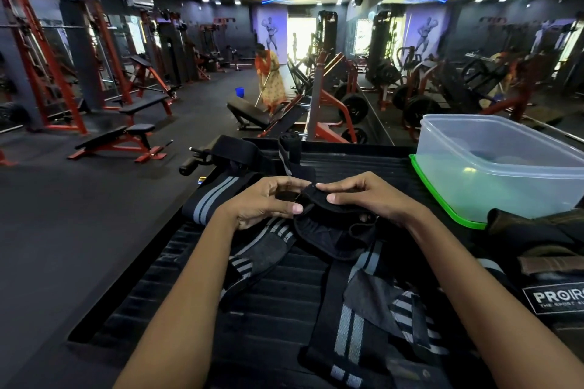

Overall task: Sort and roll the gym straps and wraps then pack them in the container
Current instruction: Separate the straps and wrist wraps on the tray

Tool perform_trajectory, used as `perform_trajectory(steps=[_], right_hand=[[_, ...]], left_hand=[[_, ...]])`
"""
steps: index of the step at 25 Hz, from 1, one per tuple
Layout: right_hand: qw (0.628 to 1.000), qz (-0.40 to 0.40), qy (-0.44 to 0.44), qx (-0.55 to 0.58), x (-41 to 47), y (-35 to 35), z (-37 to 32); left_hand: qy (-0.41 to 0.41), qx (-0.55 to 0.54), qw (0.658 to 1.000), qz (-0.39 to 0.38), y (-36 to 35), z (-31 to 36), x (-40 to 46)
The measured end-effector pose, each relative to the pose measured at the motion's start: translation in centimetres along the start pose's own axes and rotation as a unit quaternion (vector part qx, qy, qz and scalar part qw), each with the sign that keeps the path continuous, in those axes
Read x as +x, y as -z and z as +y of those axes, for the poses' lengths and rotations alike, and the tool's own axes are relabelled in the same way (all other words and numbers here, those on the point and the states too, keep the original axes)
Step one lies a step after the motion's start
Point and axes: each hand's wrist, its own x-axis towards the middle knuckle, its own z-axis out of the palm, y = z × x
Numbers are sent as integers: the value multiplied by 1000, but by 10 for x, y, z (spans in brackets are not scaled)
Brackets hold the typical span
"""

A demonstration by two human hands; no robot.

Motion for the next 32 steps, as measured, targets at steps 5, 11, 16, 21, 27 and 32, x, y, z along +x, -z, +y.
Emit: perform_trajectory(steps=[5,11,16,21,27,32], right_hand=[[997,-14,9,-79,4,6,-6],[979,44,68,-185,6,0,-12],[962,247,60,-101,13,-23,-3],[961,231,70,-137,18,-34,-5],[996,88,9,-8,11,-22,-11],[992,82,-6,97,11,-16,-5]], left_hand=[[-13,44,999,18,-7,5,-1],[-28,50,997,43,-13,6,4],[-30,50,997,46,-17,5,9],[-39,5,998,59,-26,6,11],[-14,-72,994,83,-37,2,15],[15,-70,997,10,-43,0,17]])
